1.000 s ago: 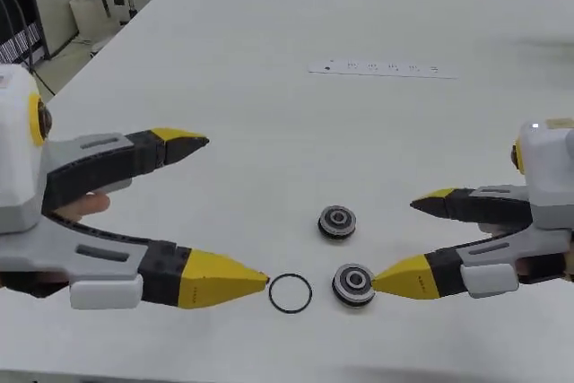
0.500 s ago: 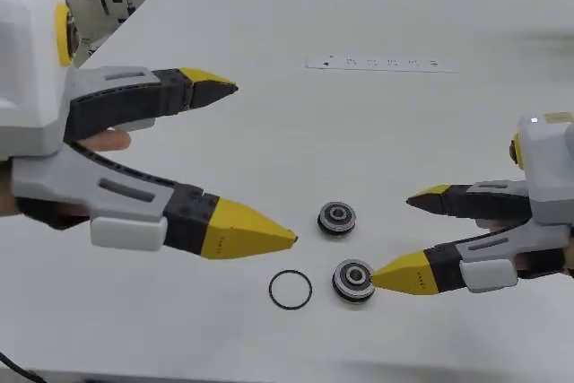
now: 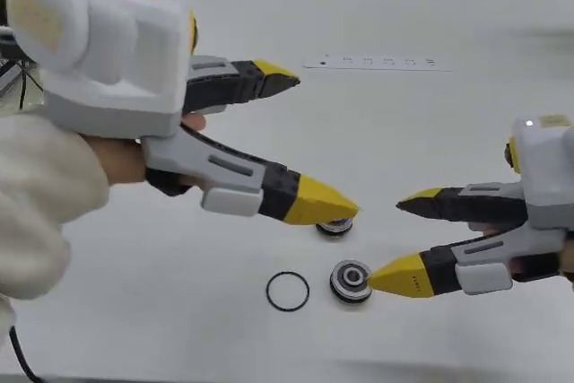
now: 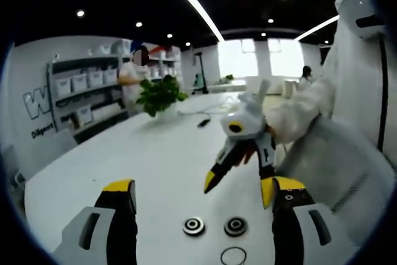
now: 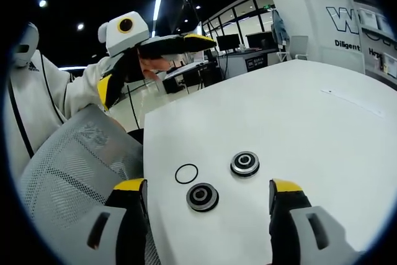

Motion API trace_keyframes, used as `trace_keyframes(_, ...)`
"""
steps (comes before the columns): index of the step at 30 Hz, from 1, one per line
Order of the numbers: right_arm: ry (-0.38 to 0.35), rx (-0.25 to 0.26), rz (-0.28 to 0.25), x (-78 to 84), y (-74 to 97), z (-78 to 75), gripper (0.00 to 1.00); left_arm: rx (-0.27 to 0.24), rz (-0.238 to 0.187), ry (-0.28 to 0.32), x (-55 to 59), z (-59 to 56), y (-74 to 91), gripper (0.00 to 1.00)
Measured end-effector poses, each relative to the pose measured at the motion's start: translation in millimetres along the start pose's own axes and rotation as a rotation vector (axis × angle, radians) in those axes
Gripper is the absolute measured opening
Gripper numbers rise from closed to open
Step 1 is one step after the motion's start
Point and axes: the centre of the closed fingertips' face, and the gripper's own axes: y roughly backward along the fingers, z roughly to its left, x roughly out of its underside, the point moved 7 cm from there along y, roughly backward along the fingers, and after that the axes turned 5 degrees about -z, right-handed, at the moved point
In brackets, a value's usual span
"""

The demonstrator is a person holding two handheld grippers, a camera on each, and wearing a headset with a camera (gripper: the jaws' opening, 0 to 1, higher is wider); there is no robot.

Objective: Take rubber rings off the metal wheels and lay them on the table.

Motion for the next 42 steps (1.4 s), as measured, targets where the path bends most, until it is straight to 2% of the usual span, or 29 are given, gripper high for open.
trace_keyframes(4,0.003,-0.008,0.002,1.1,-1.1,0.9,0.75,0.003,0.014,-0.002,20.4,-7.0,-12.7,0.89)
trace_keyframes(11,-0.001,-0.016,0.014,6.2,-4.3,1.0,0.72,0.017,0.058,-0.004,46.6,-18.0,-14.6,0.85)
trace_keyframes(13,0.000,-0.024,0.021,9.2,-6.6,2.0,0.70,0.027,0.072,0.016,52.5,-19.4,-14.6,0.83)
trace_keyframes(15,0.002,-0.035,0.035,12.5,-8.9,3.3,0.68,0.031,0.072,0.044,56.6,-20.6,-14.8,0.81)
trace_keyframes(19,0.013,-0.044,0.057,16.5,-12.1,5.7,0.66,0.025,0.065,0.039,59.3,-21.9,-15.3,0.73)
trace_keyframes(24,0.041,-0.030,0.059,18.1,-14.9,5.2,0.53,0.023,0.070,0.053,67.1,-24.4,-19.4,0.73)
trace_keyframes(27,0.063,-0.031,0.069,19.6,-16.9,5.8,0.50,0.027,0.076,0.047,70.5,-25.6,-20.7,0.67)
trace_keyframes(29,0.067,-0.039,0.086,23.1,-18.1,6.1,0.49,0.032,0.070,0.066,72.6,-26.4,-22.4,0.64)
trace_keyframes(33,0.085,-0.044,0.120,28.8,-19.4,6.0,0.47,0.050,0.102,0.079,80.1,-30.2,-25.6,0.57)
trace_keyframes(37,0.098,-0.042,0.133,33.0,-20.7,5.0,0.42,0.054,0.101,0.102,84.3,-32.4,-29.7,0.52)
trace_keyframes(39,0.125,-0.036,0.160,36.4,-21.9,5.1,0.40,0.083,0.117,0.127,88.3,-37.7,-33.5,0.50)
trace_keyframes(42,0.140,-0.035,0.166,37.7,-22.2,2.3,0.36,0.099,0.138,0.090,91.9,-42.5,-36.6,0.47)
